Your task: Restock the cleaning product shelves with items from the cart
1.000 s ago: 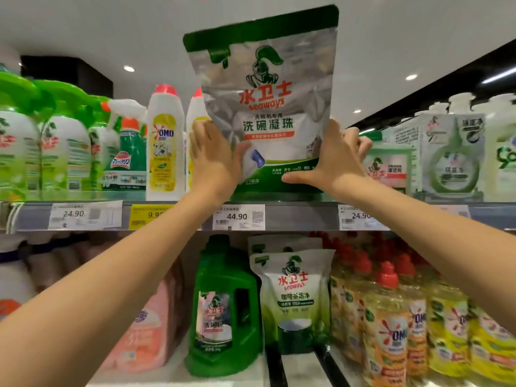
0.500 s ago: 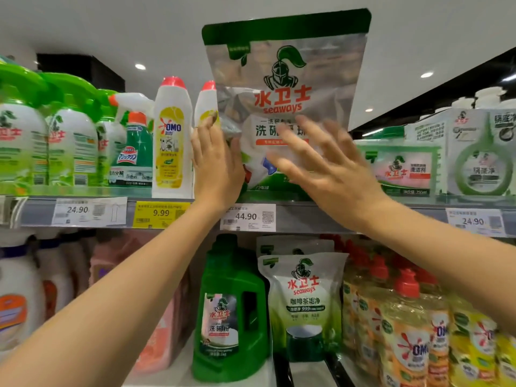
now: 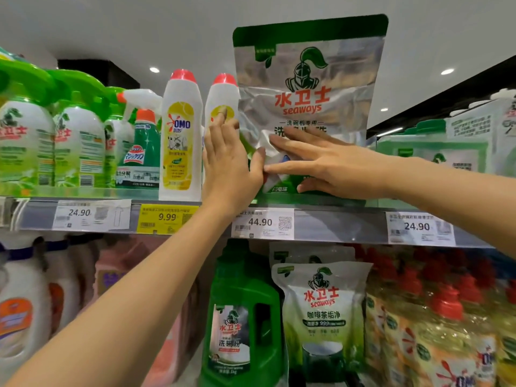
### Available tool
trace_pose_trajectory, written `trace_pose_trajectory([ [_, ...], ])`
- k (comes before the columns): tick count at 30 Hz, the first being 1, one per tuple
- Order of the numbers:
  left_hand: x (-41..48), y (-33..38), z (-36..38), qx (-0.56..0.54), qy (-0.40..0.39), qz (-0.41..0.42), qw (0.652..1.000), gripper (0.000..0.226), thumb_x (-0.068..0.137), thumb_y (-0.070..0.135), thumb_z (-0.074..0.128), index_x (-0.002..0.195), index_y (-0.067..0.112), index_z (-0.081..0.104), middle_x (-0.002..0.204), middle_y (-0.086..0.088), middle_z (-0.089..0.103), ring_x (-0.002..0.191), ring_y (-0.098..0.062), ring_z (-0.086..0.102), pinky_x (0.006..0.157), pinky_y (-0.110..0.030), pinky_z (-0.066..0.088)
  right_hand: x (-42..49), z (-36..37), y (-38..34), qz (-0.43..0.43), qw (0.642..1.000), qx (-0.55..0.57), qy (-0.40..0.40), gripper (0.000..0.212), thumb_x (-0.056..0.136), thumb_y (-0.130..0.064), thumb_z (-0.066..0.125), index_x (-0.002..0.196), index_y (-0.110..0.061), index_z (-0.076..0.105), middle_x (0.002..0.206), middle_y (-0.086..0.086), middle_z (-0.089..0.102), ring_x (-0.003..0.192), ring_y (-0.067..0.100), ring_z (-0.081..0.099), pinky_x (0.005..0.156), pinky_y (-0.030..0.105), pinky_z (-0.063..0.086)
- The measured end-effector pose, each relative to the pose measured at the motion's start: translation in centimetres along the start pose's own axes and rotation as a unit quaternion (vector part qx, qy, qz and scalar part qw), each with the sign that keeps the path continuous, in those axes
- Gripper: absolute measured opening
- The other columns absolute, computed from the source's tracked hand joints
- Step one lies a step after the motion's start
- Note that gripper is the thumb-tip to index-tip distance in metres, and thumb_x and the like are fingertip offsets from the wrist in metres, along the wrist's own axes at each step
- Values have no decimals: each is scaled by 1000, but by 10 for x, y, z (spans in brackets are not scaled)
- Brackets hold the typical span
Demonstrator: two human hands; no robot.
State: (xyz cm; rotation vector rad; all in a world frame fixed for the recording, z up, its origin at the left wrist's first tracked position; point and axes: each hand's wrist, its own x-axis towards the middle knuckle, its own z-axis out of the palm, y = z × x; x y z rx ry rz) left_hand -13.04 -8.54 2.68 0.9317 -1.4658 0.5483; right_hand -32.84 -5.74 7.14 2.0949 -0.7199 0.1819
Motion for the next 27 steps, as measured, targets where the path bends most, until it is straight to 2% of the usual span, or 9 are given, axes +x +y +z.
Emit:
trace_pose_trajectory([
  [7, 0, -2, 3, 3, -10, 2, 1000, 53, 93, 30, 57, 134, 4, 38, 153, -13, 23, 143, -28, 19, 118, -40, 17, 7, 10, 5, 18, 999, 25, -9, 61, 99, -39, 45, 148, -49, 10, 162, -4, -12, 146, 13, -18, 114, 28, -16],
  [14, -2, 1, 0, -12, -23, 0, 1000, 52, 90, 30, 60, 133, 7, 39, 147, -11, 30, 140, -25, 22, 115, -37, 20, 11, 15, 6, 47, 999, -3, -25, 61, 100, -40, 41, 150, -46, 7, 162, -3, -14, 148, 17, -17, 114, 31, -14],
  [16, -2, 2, -2, -19, -21, -4, 1000, 51, 90, 30, 60, 132, 8, 41, 146, -11, 32, 139, -25, 24, 115, -38, 23, 12, 12, 3, 52, 998, -7, -30, 60, 99, -40, 41, 150, -46, 9, 162, -2, -11, 149, 19, -13, 118, 37, -5],
  [17, -3, 3, -4, -27, -20, -5, 999, 50, 89, 29, 59, 131, 8, 42, 145, -11, 34, 139, -26, 26, 115, -40, 24, 12, 9, 0, 55, 998, -5, -32, 60, 99, -40, 43, 150, -47, 12, 163, -1, -7, 149, 21, -9, 119, 41, 5],
  [19, -3, 5, -9, -58, -13, -1, 998, 51, 86, 29, 56, 131, 8, 44, 143, -12, 38, 137, -27, 30, 114, -45, 26, 10, 4, -8, 68, 997, -9, -27, 58, 97, -38, 50, 148, -46, 23, 163, 2, 6, 148, 27, 8, 114, 49, 28],
  [21, -3, 7, -17, -84, -6, -8, 996, 51, 83, 30, 53, 130, 10, 46, 140, -10, 43, 135, -26, 34, 113, -46, 27, 8, 0, -14, 83, 996, 20, -9, 57, 93, -31, 60, 144, -41, 38, 159, 4, 21, 142, 28, 23, 107, 50, 39],
  [25, -10, 10, -30, -104, -25, 10, 994, 39, 83, 31, 50, 118, 16, 57, 138, -3, 47, 133, -21, 37, 111, -42, 27, -2, -3, -21, 134, 978, 156, 29, 54, 91, -20, 64, 140, -35, 46, 158, 0, 26, 146, 20, 20, 119, 42, 21],
  [27, -11, 10, -41, -137, -42, 21, 989, 34, 84, 28, 51, 114, 14, 60, 133, -1, 51, 131, -18, 41, 110, -39, 31, -1, -6, -31, 162, 960, 219, 69, 48, 92, -15, 63, 137, -26, 53, 155, 1, 33, 144, 18, 26, 119, 38, 21],
])
